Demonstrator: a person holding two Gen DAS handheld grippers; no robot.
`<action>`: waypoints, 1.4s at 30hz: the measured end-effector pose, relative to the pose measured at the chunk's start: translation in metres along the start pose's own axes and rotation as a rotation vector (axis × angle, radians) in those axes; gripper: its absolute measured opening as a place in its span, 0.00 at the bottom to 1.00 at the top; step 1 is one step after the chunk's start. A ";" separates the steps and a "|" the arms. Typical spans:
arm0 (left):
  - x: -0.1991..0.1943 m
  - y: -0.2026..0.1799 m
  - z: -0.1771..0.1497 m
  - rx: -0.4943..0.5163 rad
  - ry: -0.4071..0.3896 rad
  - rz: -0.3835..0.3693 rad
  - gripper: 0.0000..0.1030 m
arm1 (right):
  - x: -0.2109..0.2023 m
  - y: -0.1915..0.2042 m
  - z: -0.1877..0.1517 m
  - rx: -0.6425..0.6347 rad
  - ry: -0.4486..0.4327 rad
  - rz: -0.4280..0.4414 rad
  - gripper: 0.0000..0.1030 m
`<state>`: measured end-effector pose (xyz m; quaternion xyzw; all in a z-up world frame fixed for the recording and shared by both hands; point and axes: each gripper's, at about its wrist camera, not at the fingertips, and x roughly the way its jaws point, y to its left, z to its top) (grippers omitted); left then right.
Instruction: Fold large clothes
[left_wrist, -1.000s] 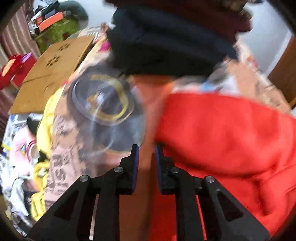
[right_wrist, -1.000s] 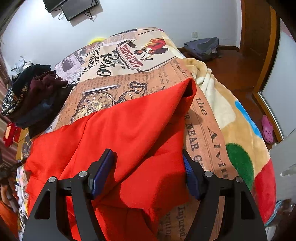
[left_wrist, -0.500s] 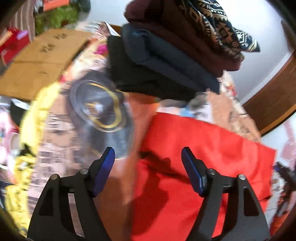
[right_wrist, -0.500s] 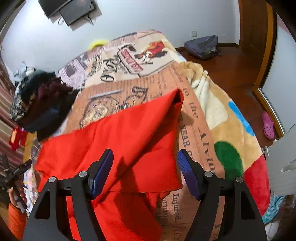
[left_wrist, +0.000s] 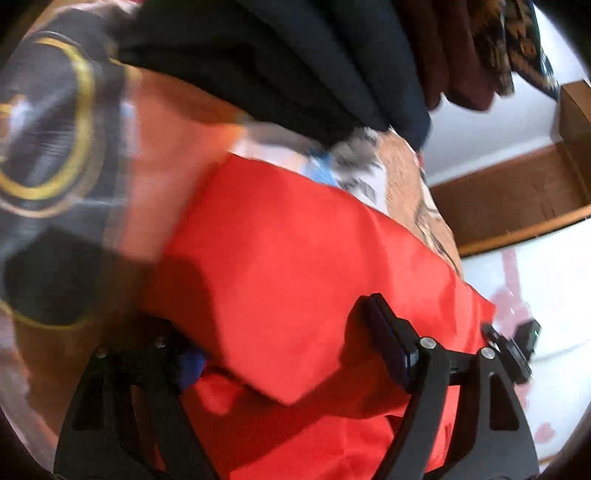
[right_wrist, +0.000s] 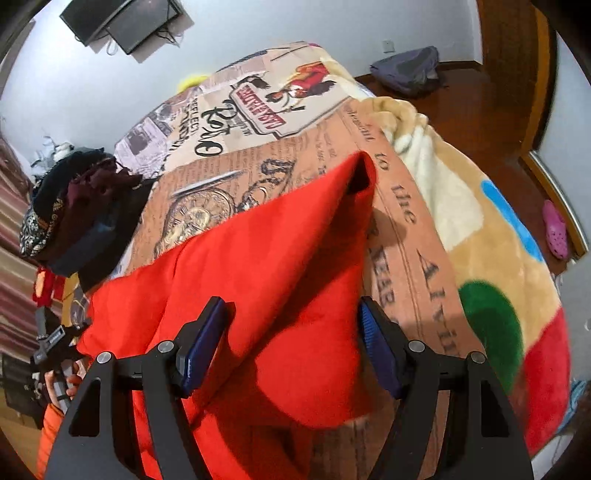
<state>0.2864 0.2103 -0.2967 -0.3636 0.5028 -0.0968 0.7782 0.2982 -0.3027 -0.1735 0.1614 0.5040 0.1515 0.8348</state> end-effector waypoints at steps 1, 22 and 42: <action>0.001 -0.004 0.000 0.018 -0.001 0.011 0.75 | 0.001 -0.001 0.002 0.015 -0.003 0.010 0.69; -0.069 -0.099 0.030 0.309 -0.268 0.231 0.16 | -0.003 0.086 0.088 -0.194 -0.152 0.031 0.10; -0.015 -0.049 0.035 0.300 -0.184 0.438 0.23 | 0.073 0.046 0.093 -0.149 0.080 -0.120 0.19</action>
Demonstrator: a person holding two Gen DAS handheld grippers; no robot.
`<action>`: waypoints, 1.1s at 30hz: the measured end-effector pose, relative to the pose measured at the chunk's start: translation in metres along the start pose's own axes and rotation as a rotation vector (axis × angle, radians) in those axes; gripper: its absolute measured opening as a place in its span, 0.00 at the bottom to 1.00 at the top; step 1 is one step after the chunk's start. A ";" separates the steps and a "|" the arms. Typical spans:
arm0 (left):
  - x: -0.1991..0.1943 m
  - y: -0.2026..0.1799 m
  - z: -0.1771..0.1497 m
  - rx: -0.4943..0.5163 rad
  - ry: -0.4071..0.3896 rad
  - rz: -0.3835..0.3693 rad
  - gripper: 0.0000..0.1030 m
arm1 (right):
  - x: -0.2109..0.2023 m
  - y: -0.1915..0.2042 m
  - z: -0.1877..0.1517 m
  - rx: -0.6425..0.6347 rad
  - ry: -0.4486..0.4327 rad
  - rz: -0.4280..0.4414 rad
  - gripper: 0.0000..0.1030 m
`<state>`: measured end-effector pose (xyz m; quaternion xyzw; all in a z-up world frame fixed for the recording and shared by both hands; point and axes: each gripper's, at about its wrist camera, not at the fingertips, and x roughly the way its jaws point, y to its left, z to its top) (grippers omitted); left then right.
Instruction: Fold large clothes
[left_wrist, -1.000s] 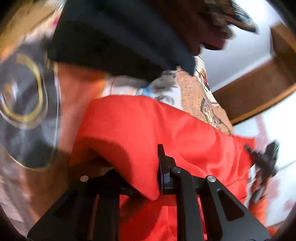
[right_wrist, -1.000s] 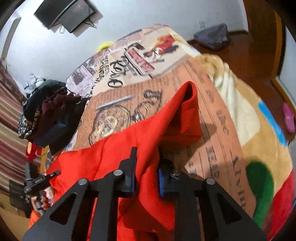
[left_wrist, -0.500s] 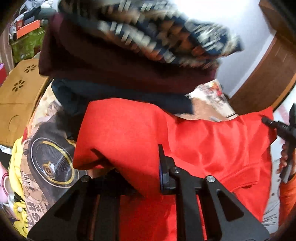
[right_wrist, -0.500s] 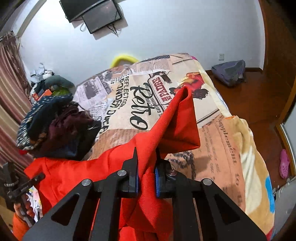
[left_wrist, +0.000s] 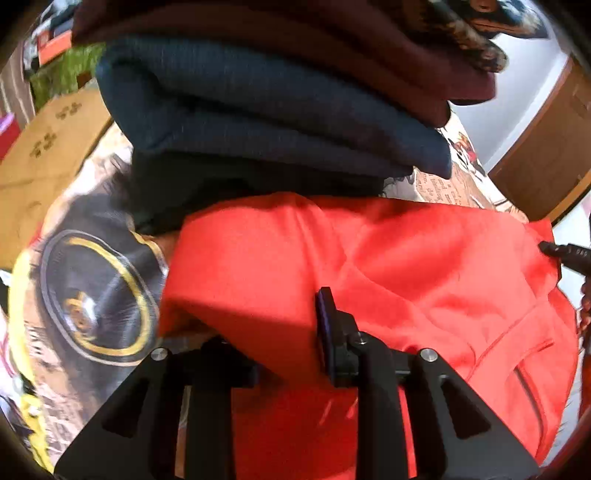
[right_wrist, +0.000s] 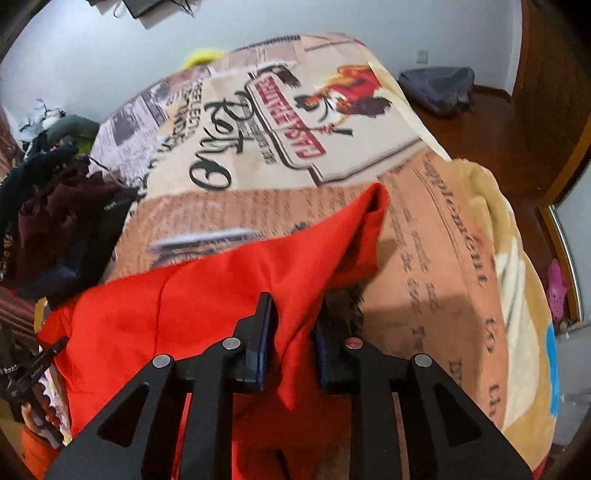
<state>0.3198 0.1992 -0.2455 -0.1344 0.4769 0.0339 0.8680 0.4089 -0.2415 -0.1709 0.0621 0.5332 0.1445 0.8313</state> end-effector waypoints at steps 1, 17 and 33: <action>-0.005 -0.001 -0.001 0.009 -0.002 0.011 0.23 | -0.006 0.001 -0.002 -0.011 0.000 -0.009 0.19; -0.125 -0.018 -0.032 0.066 -0.138 0.147 0.74 | -0.145 0.034 -0.078 -0.214 -0.212 -0.038 0.74; -0.098 0.027 -0.133 -0.068 0.173 -0.032 0.86 | -0.126 0.007 -0.164 -0.152 -0.100 0.072 0.74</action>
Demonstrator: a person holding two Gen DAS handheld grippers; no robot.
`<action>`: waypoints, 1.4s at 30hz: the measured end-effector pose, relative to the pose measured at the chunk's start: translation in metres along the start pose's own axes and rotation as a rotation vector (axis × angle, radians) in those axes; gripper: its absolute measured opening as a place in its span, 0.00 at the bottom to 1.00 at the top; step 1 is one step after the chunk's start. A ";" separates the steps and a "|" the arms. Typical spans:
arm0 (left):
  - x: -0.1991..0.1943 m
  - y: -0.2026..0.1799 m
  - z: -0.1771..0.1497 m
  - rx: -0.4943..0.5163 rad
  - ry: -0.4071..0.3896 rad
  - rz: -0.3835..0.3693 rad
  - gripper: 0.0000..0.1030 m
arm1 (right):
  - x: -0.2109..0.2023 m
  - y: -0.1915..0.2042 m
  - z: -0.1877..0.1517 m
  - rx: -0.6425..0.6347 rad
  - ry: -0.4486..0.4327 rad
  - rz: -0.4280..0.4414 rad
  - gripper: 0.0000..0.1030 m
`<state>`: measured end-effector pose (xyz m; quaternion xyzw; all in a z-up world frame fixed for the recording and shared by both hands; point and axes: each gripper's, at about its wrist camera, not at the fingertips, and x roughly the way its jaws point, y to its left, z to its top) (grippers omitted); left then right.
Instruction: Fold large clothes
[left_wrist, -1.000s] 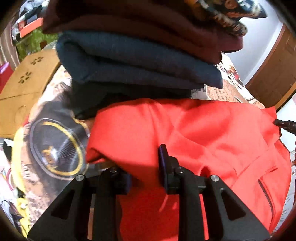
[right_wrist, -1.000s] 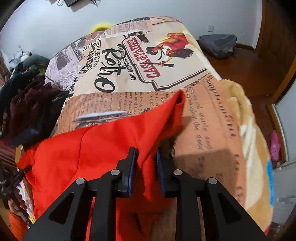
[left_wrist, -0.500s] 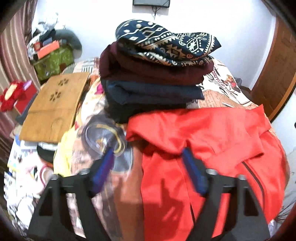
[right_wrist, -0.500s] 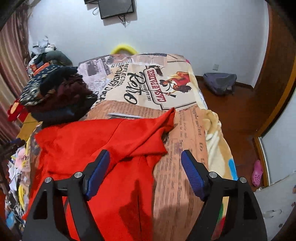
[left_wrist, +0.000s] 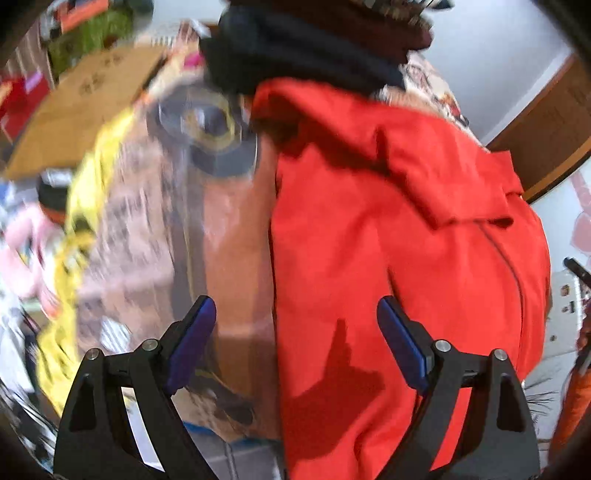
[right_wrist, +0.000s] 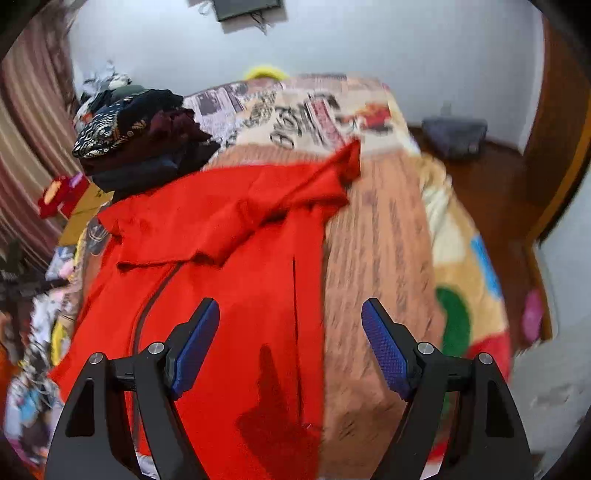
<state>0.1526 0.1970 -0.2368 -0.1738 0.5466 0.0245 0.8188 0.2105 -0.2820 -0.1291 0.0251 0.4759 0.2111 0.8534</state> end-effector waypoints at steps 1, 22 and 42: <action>0.007 0.004 -0.006 -0.023 0.024 -0.022 0.86 | 0.004 -0.002 -0.005 0.024 0.012 0.002 0.74; 0.016 -0.019 -0.049 -0.070 0.077 -0.285 0.17 | 0.031 0.020 -0.049 0.020 0.076 0.108 0.13; -0.073 -0.068 0.096 0.014 -0.331 -0.281 0.03 | 0.003 0.040 0.065 -0.013 -0.149 0.134 0.09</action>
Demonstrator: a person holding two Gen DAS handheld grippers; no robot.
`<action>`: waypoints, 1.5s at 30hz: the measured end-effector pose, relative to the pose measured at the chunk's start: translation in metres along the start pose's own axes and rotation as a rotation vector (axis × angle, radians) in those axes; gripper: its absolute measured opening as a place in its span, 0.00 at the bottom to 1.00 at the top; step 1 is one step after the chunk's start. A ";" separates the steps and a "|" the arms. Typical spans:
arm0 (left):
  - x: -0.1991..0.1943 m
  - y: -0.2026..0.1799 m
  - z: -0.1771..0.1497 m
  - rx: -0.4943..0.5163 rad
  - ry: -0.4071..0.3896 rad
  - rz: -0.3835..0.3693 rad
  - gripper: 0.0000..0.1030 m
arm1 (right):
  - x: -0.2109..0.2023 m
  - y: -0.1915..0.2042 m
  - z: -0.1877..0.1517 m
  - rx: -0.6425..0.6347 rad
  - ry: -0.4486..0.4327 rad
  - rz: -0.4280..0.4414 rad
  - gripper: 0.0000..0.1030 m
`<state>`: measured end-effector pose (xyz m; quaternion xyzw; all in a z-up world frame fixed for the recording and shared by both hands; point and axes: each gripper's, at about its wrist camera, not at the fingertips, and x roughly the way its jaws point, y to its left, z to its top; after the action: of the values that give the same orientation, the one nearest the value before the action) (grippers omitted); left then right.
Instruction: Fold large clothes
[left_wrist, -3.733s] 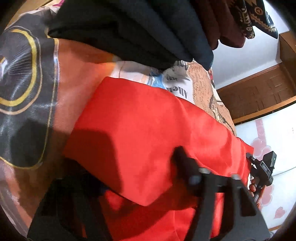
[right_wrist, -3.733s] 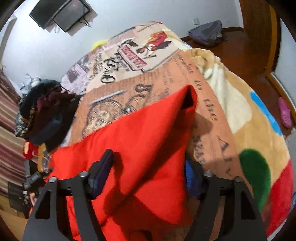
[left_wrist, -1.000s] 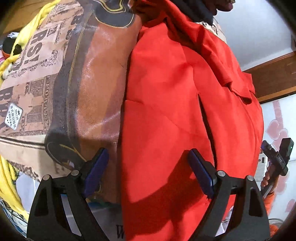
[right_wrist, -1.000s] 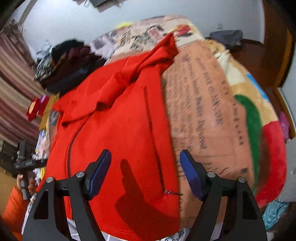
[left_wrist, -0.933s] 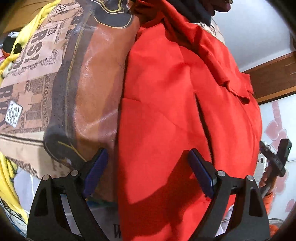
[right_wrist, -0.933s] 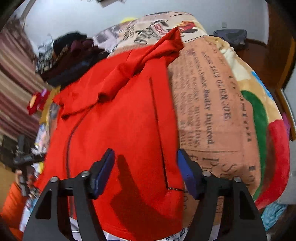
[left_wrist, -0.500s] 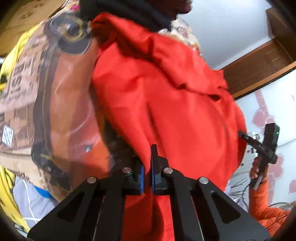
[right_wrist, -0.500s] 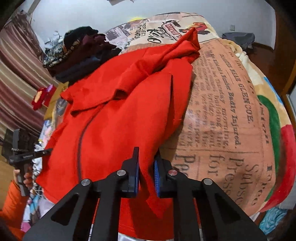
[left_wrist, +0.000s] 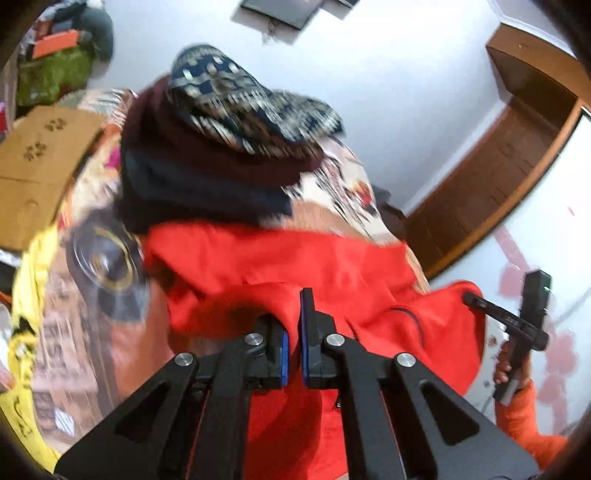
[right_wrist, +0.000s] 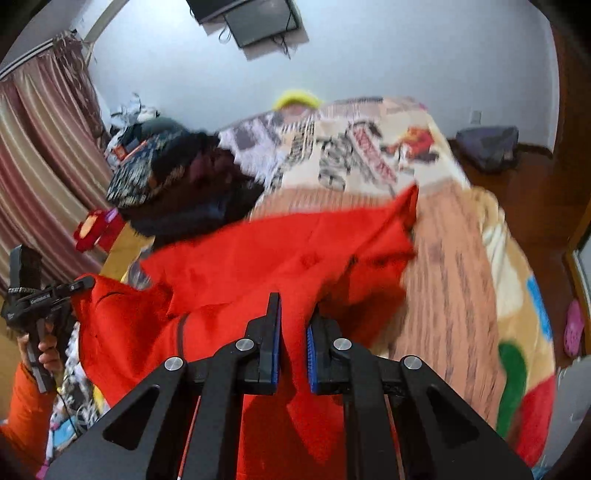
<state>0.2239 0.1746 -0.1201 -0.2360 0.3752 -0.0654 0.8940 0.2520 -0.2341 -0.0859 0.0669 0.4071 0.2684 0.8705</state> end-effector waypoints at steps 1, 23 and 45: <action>0.007 0.006 0.007 -0.014 -0.010 0.023 0.03 | 0.007 -0.003 0.009 0.012 -0.005 -0.005 0.09; 0.118 0.077 -0.002 -0.003 0.157 0.240 0.35 | 0.113 -0.047 0.027 0.004 0.193 -0.137 0.27; 0.090 0.120 -0.088 -0.222 0.261 0.131 0.55 | 0.074 -0.053 -0.020 0.068 0.208 -0.123 0.52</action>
<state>0.2191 0.2215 -0.2874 -0.2979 0.5072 0.0045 0.8087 0.2982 -0.2428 -0.1666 0.0432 0.5073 0.2062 0.8356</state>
